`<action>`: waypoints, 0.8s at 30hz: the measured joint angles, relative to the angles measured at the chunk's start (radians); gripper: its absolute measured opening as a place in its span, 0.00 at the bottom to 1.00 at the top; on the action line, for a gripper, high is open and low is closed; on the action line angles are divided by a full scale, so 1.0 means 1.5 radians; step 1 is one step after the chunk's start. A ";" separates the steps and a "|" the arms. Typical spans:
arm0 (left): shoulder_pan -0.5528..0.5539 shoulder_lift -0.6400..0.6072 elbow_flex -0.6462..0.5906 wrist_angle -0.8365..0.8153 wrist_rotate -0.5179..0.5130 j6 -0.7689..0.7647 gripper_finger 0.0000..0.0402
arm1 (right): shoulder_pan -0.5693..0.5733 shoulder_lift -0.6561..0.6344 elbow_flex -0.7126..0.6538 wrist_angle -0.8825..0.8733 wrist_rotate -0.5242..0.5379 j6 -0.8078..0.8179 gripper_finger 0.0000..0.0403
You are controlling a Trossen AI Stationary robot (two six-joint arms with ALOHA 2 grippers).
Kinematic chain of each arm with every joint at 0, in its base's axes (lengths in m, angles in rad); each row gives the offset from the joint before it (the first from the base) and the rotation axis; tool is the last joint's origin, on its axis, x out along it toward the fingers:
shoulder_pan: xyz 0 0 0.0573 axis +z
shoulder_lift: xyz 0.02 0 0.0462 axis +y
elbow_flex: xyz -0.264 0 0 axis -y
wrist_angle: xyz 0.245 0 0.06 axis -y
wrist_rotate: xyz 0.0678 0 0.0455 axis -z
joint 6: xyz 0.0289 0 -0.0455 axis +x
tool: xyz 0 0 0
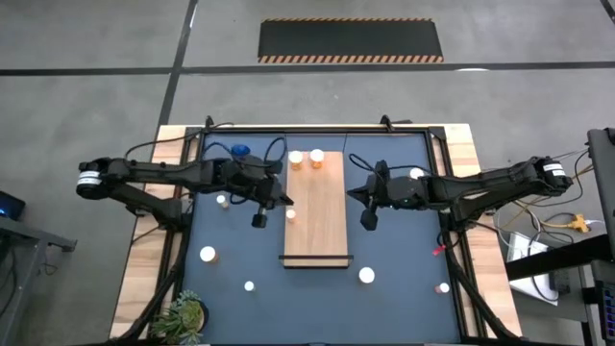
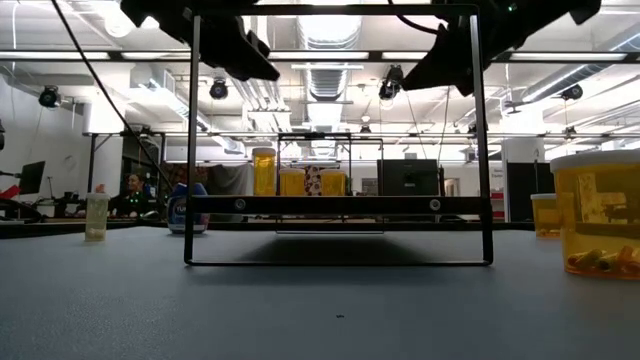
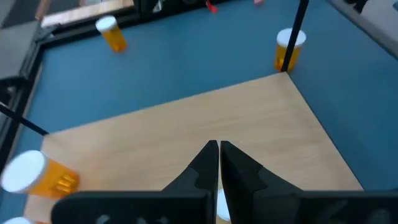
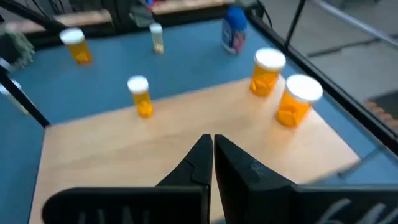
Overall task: Pick and place medicine bottles onto shelf by color
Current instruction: Put the big orange pill bottle on the shelf aligned with the big orange pill bottles
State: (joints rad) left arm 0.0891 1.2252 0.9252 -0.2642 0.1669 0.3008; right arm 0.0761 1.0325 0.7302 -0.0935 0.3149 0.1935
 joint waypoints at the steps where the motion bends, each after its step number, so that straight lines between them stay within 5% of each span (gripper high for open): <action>1: 0.000 -0.006 -0.002 0.004 0.000 0.001 0.00 | 0.000 0.000 0.010 -0.023 0.000 0.012 0.02; 11: 0.001 -0.065 -0.081 0.138 0.000 0.034 0.00 | -0.035 0.003 0.075 -0.270 0.001 0.173 0.02; 24: 0.001 -0.105 -0.101 0.239 -0.048 0.170 0.00 | -0.223 0.003 0.089 -0.509 0.000 0.343 0.02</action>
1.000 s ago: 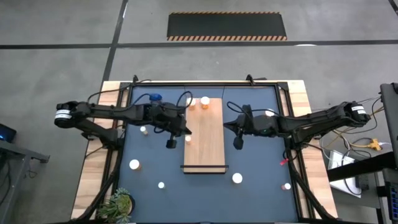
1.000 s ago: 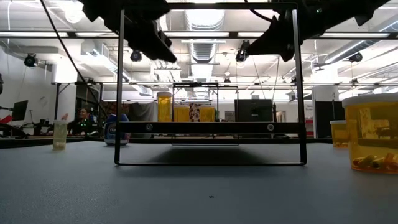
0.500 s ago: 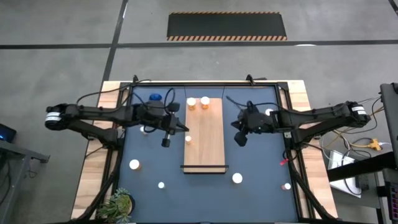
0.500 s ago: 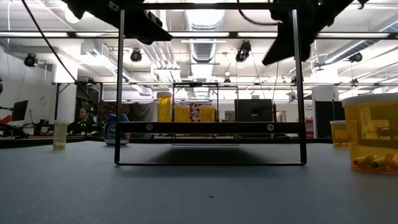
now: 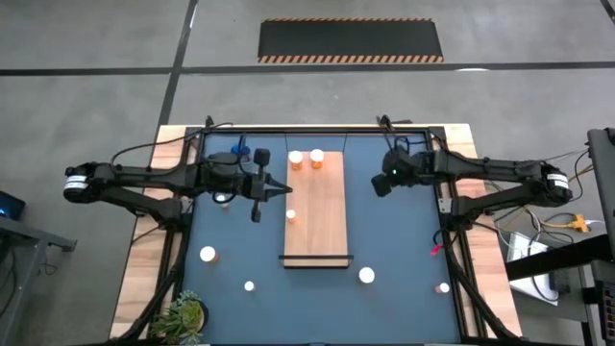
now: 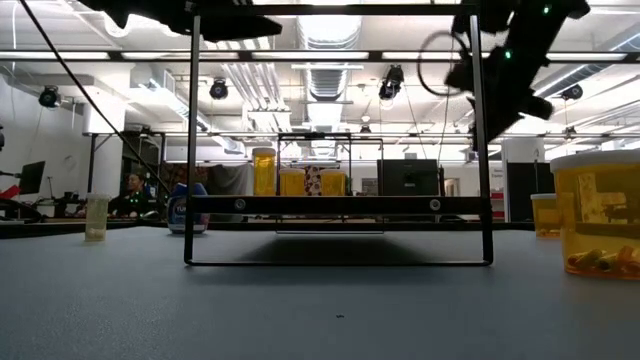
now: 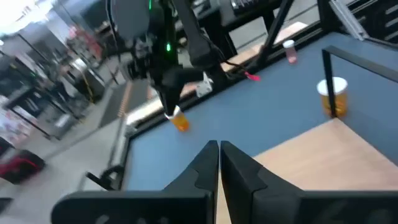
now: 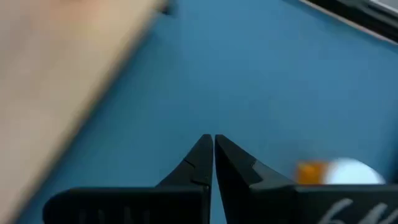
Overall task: Pick and place medicine bottles onto shelf by color
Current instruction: Put the big orange pill bottle on the shelf aligned with the big orange pill bottles
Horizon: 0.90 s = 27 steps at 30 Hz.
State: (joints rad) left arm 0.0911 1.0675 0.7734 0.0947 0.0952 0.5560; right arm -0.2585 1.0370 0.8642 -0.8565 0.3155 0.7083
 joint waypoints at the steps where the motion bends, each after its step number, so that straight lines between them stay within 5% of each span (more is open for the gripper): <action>1: 0.000 -0.003 0.000 0.000 0.000 0.011 0.00 | -0.018 0.000 0.000 -0.023 0.000 0.005 0.02; 11: 0.001 -0.024 -0.020 0.003 -0.002 0.076 0.00 | -0.146 0.000 0.000 -0.109 -0.006 0.019 0.08; 27: 0.001 -0.100 -0.097 0.030 -0.123 0.121 0.00 | -0.208 0.049 0.000 -0.174 0.004 0.163 0.62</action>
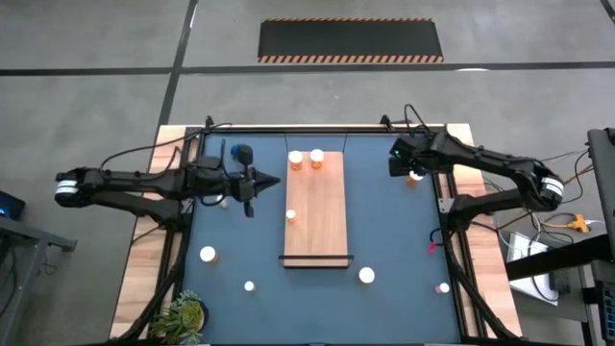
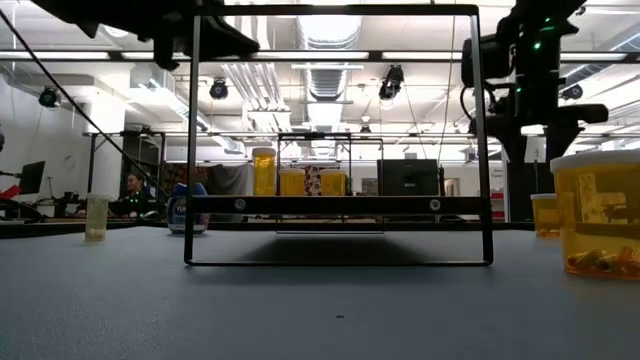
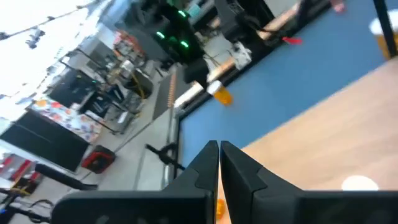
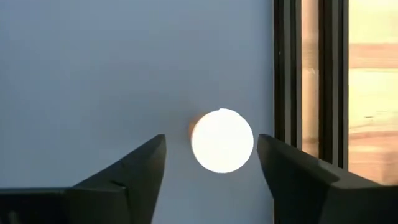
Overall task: Pick and place medicine bottles onto shelf by color
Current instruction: Put the big orange pill bottle on the shelf aligned with the big orange pill bottles
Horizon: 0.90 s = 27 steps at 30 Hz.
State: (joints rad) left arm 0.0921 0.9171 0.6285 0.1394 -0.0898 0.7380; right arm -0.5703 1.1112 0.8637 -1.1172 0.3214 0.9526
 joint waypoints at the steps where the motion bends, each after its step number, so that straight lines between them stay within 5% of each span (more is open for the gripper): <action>1: 0.000 -0.009 0.000 -0.007 0.000 -0.004 0.00 | 0.000 0.011 0.000 0.000 0.002 0.005 0.64; 10: 0.000 -0.083 -0.047 -0.022 -0.001 -0.016 0.00 | 0.000 0.106 -0.001 -0.001 0.013 0.041 0.77; 27: 0.000 -0.185 -0.085 -0.012 -0.001 -0.029 0.00 | -0.035 0.187 -0.001 0.010 -0.009 0.006 0.78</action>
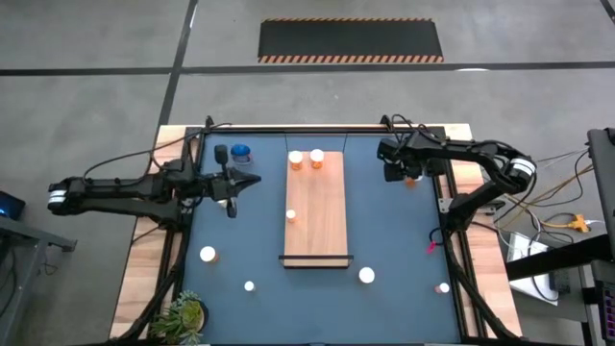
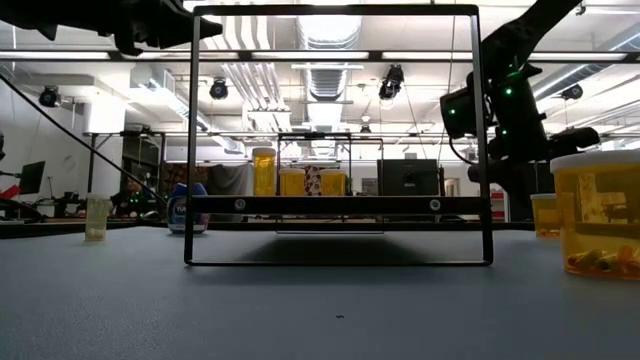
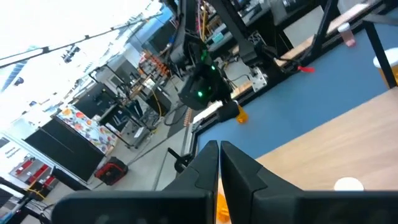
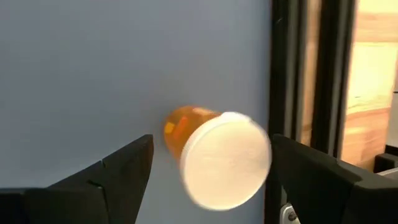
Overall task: Pick and place medicine bottles onto shelf by color
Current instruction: Put the big orange pill bottle on the shelf aligned with the big orange pill bottles
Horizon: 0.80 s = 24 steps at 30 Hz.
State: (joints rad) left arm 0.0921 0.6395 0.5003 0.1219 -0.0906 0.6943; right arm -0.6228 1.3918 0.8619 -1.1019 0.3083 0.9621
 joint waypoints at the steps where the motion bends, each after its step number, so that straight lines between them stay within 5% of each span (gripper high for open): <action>1: 0.000 -0.002 0.000 0.000 0.000 0.000 0.00 | 0.000 0.000 0.000 0.006 -0.008 -0.007 0.77; 15: 0.000 0.004 -0.001 -0.002 0.000 -0.001 0.00 | 0.000 -0.007 0.000 0.036 -0.045 -0.035 0.49; 24: 0.000 0.005 -0.001 0.001 0.000 -0.001 0.00 | 0.007 -0.035 0.047 0.039 -0.072 -0.064 0.54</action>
State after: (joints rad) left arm 0.0921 0.6472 0.4984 0.1234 -0.0906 0.6922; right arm -0.6122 1.3388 0.9318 -1.0440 0.2004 0.8656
